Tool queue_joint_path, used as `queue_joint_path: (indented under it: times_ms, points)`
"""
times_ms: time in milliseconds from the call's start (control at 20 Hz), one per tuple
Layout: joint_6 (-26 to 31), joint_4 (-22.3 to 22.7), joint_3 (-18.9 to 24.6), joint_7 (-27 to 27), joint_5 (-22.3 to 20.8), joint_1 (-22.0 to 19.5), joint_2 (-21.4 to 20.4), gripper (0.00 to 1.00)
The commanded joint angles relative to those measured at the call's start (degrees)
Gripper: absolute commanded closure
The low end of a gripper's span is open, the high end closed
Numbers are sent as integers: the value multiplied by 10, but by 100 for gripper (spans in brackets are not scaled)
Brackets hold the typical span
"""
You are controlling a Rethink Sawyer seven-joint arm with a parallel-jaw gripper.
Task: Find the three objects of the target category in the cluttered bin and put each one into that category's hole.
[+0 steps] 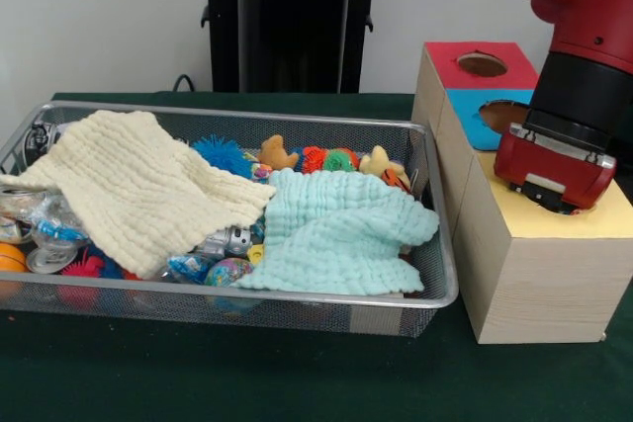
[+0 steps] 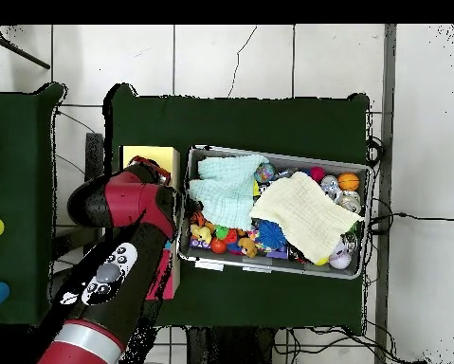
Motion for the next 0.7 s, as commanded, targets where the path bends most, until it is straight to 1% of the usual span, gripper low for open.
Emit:
queue_joint_path:
  times_ms: [50, 100, 150, 550, 600, 700]
  points:
    - [-72, 36, 18, 77, -31, -44, 89, 0]
    - [-74, 37, 22, 74, -33, -47, 86, 0]
    - [-76, 27, 20, 67, -36, -59, 95, 0]
    - [-63, 27, 13, 63, -38, -56, 93, 0]
    - [-65, 26, 9, 64, -38, -53, 95, 100]
    - [-74, 32, 20, 63, -40, -59, 89, 100]
